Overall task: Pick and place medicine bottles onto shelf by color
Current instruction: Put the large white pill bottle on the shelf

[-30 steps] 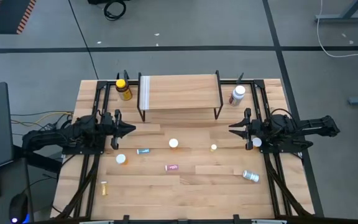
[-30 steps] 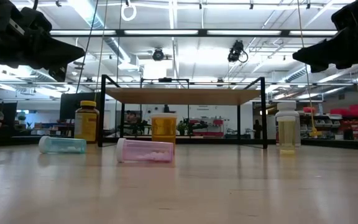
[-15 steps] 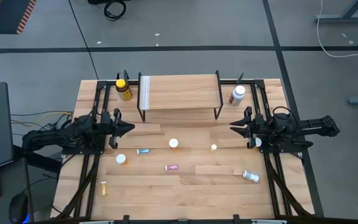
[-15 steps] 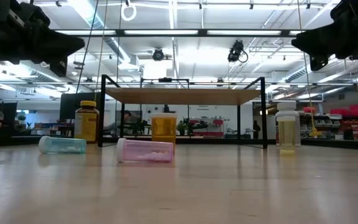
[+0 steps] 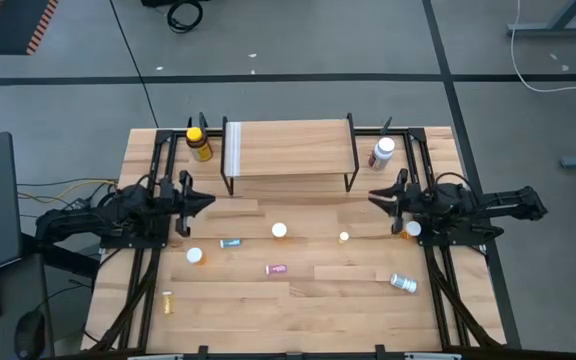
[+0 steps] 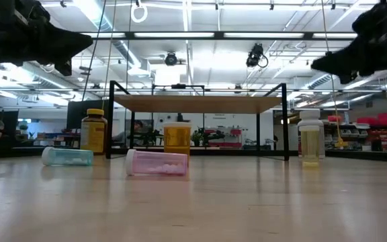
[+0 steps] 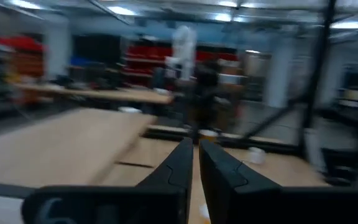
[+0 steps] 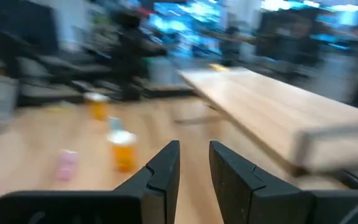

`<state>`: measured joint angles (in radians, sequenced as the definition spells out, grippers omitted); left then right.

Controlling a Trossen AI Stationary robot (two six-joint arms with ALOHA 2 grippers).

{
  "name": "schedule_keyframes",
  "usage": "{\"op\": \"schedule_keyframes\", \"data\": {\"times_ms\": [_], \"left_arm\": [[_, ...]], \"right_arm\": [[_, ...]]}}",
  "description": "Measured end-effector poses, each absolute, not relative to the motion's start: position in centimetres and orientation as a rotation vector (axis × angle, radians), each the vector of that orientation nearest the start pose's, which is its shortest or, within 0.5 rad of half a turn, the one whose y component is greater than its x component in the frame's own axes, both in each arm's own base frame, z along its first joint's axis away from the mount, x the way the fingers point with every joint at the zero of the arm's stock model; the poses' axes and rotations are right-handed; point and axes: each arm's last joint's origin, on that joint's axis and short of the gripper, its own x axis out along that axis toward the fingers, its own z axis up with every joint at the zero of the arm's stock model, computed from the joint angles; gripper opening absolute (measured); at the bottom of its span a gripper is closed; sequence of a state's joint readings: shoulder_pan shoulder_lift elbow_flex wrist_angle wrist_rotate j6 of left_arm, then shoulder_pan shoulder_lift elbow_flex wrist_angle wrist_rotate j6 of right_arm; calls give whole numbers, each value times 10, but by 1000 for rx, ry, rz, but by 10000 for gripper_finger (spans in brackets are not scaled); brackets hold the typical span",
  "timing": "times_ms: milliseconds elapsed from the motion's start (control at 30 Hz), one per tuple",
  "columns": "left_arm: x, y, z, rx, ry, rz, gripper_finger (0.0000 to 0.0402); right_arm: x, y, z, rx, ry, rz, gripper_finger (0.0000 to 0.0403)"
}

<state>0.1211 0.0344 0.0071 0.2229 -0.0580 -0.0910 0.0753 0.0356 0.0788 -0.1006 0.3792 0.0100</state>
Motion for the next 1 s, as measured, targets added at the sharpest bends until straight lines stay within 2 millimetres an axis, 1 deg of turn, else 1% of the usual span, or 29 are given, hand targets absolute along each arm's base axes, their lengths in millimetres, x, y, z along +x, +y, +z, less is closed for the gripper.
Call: {"op": "schedule_keyframes", "data": {"times_ms": [100, 200, 300, 367, 500, 600, 667, 800, 1000], "left_arm": [[96, 18, 183, -61, -184, 323, 56], [95, 20, 183, -46, -186, 430, 88], [93, 23, 184, -49, -158, 520, 134], [91, 24, 188, -53, -153, 587, 171], [88, 28, 190, -48, -144, 741, 238], [86, 29, 190, -4, -126, 810, 271], [85, 30, 190, 11, -114, 871, 282], [82, 32, 190, 7, -107, 991, 287], [82, 33, 192, 37, -88, 1013, 287]], "right_arm": [[91, -9, 178, 7, 53, -490, 98], [90, -13, 181, 7, 21, -612, 107], [89, -16, 185, 2, -18, -673, 124], [88, -17, 186, -17, -15, -734, 141], [83, -24, 186, -49, 8, -966, 180], [79, -28, 185, -80, 39, -1120, 205], [78, -30, 183, -92, 63, -1143, 216], [80, -34, 178, -22, 63, -1132, 223], [83, -41, 173, 42, 80, -1157, 224]]}}
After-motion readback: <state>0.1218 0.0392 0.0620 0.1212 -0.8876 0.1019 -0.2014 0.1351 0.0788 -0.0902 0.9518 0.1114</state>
